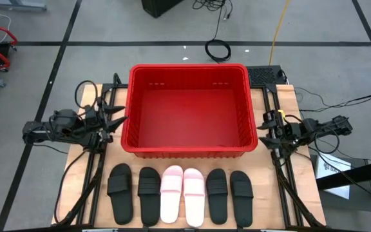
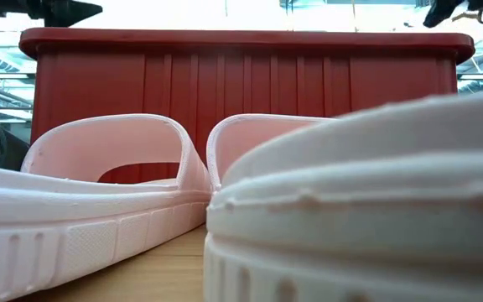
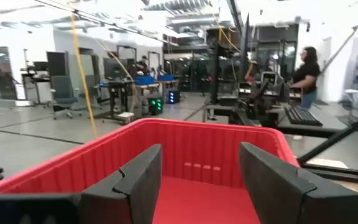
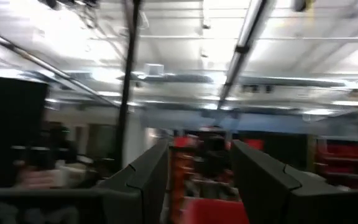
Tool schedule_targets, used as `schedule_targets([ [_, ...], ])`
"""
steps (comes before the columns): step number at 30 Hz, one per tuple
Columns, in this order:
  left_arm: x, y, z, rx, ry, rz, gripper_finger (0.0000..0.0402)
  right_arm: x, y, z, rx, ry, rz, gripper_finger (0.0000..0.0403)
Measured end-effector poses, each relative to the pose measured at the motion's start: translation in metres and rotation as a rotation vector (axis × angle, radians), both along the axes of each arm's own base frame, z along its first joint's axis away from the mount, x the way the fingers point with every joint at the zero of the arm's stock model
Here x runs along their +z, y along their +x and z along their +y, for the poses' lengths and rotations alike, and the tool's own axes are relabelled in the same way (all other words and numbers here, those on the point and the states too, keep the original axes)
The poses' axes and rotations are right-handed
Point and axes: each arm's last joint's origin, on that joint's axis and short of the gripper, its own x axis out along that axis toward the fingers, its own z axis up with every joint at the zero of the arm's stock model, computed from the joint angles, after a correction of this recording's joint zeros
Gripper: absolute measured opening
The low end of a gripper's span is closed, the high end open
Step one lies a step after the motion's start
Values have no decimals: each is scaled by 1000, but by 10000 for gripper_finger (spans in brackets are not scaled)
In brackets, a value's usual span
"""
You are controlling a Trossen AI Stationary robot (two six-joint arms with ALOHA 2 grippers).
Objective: Pick and place slides into bin
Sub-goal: Put the black slipper into the organizer bin
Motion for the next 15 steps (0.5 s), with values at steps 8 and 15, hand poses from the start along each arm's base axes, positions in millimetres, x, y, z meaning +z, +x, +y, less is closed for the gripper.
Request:
schedule_targets([
  [8, 32, 36, -14, -125, 88, 29, 218, 6, 13, 4, -1, -28, 13, 164],
  [15, 75, 63, -35, -231, 114, 35, 218, 28, 22, 7, -14, -59, 30, 164],
])
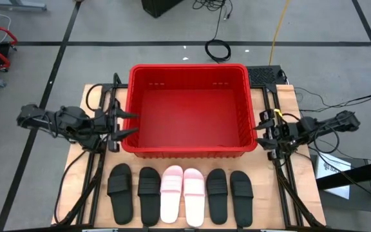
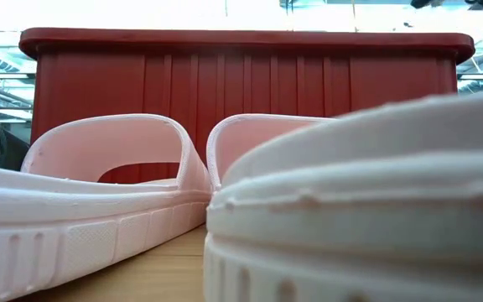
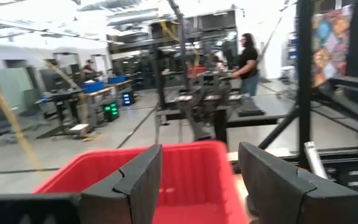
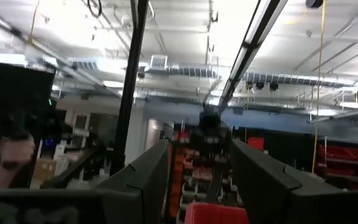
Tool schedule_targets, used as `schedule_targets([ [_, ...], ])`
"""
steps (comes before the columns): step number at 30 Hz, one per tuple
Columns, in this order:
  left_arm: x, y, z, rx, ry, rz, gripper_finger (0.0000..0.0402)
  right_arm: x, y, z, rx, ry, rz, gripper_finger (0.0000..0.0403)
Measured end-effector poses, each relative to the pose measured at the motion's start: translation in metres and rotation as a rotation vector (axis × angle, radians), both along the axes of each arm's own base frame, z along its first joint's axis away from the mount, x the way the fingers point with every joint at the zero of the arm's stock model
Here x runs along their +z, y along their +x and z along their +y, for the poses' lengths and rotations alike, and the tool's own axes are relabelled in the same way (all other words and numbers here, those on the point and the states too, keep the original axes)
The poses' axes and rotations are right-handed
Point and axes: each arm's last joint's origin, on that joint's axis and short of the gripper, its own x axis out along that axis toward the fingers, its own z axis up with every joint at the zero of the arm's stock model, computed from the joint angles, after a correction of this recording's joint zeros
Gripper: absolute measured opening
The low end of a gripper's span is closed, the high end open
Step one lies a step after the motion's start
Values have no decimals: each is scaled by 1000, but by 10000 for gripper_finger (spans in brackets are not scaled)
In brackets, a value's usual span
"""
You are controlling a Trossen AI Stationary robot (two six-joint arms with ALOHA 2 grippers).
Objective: Pick and place slides into bin
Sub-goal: Put the black slipper into the organizer bin
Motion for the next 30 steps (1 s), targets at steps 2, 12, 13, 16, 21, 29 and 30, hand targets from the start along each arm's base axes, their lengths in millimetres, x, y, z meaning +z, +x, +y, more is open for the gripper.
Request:
schedule_targets([
  [2, 11, 6, -9, -49, 9, -1, 218, 4, 3, 1, -2, -12, 29, 164],
  [12, 41, 22, -55, -49, 124, 176, 218, 14, 12, 4, -18, -70, 106, 164],
  [13, 42, 24, -60, -26, 137, 203, 218, 14, 12, 4, -21, -75, 106, 164],
  [16, 48, 29, -77, -7, 171, 261, 218, 15, 12, 3, -28, -82, 104, 164],
  [21, 55, 33, -106, -13, 215, 327, 218, 15, 12, 3, -34, -91, 101, 164],
  [29, 56, 31, -145, 59, 289, 407, 218, 15, 12, 3, -34, -86, 103, 164],
  [30, 56, 30, -150, 60, 285, 418, 218, 15, 12, 3, -34, -86, 103, 164],
])
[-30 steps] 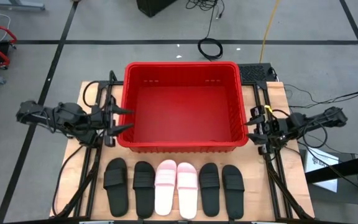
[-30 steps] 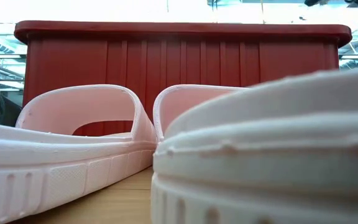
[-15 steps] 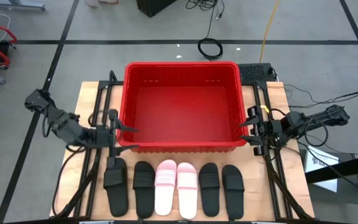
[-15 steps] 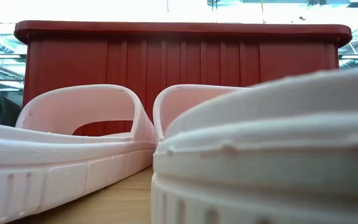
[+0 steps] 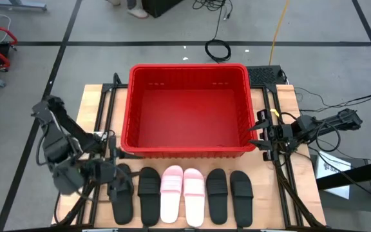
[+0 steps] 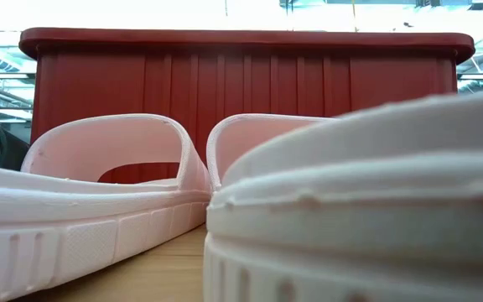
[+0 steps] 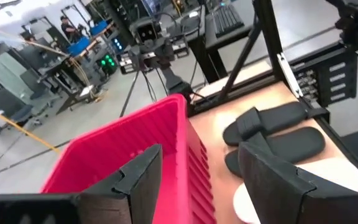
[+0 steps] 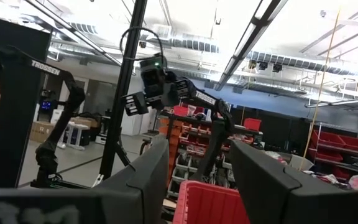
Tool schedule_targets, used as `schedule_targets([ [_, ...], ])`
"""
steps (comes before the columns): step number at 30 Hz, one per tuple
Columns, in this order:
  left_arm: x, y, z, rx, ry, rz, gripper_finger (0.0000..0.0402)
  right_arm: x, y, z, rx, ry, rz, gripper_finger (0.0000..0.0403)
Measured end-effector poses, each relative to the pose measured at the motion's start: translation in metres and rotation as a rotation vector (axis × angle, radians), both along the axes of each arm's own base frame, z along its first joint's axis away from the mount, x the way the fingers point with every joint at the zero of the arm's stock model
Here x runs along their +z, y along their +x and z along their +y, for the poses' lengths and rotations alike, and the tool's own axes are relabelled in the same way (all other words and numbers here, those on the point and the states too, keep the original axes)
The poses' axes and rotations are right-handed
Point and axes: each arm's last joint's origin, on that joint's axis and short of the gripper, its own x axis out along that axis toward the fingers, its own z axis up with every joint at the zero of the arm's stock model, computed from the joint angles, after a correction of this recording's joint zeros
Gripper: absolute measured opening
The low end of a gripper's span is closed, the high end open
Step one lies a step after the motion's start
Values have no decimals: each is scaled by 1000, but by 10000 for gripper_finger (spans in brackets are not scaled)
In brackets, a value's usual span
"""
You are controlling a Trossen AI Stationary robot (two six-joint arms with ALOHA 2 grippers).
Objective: Pick and place slides into bin
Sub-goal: Put the black slipper into the organizer bin
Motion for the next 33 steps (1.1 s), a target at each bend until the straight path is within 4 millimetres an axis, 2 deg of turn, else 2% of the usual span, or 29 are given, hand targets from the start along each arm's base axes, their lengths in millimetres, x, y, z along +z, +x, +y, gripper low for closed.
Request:
schedule_targets([
  [8, -14, 2, -26, 16, -51, 101, 218, -3, 2, -2, -70, 10, 39, 164],
  [13, -11, 2, -29, -43, -232, 208, 218, -5, 6, -1, -70, 6, 52, 164],
  [16, -13, 0, -25, -39, -260, 324, 218, -5, 7, 0, -72, 6, 52, 164],
  [24, -27, -2, -15, 81, -225, 800, 218, -5, 9, 0, -73, 9, 44, 164],
  [27, -27, 6, -19, 76, -249, 897, 218, -4, 10, 1, -73, 11, 40, 164],
  [33, -29, 28, -44, 37, -277, 963, 218, -6, 13, 1, -78, 10, 49, 164],
])
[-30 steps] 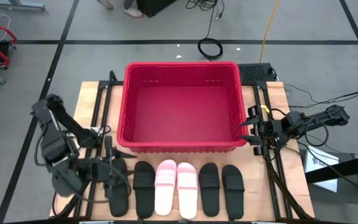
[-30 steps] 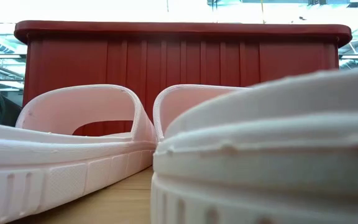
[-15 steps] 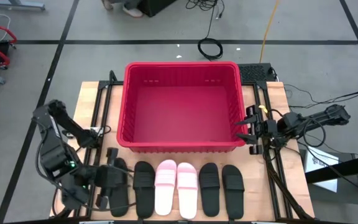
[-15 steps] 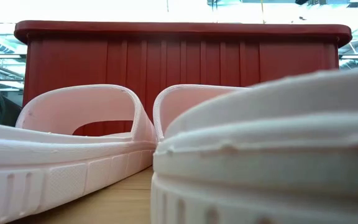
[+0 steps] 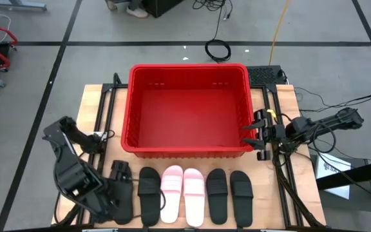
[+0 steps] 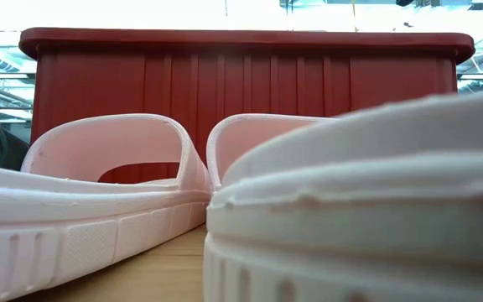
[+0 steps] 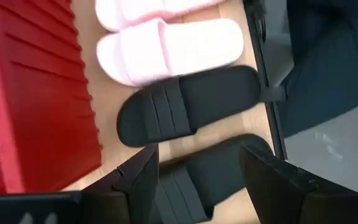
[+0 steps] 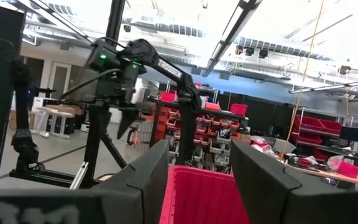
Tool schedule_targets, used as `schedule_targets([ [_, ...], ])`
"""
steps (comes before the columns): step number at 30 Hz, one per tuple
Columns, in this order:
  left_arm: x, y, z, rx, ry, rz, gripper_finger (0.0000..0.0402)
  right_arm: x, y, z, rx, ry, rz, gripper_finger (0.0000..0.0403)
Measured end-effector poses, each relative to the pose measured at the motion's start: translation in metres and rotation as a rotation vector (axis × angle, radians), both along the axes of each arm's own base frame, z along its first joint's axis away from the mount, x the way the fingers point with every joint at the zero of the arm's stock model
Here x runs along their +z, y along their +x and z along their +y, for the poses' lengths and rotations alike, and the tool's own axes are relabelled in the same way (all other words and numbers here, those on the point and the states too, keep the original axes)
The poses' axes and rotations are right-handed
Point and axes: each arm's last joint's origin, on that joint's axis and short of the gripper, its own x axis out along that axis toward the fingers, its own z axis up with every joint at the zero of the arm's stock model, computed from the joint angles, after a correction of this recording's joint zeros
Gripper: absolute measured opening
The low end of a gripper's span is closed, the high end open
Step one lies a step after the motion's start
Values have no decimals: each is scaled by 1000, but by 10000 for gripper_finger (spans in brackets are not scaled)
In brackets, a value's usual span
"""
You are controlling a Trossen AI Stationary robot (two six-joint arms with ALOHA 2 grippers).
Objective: Pick and place slides into bin
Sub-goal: Put the black slipper into the organizer bin
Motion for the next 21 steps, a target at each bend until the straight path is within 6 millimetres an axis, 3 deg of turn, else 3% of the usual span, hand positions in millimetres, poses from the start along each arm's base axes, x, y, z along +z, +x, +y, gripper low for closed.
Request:
schedule_targets([
  [8, -39, 23, -41, 4, -10, 179, 218, -2, 2, 0, -20, 4, 14, 164],
  [21, -88, 33, -72, 69, 71, 299, 218, -2, 3, 0, -16, 13, 17, 164],
])
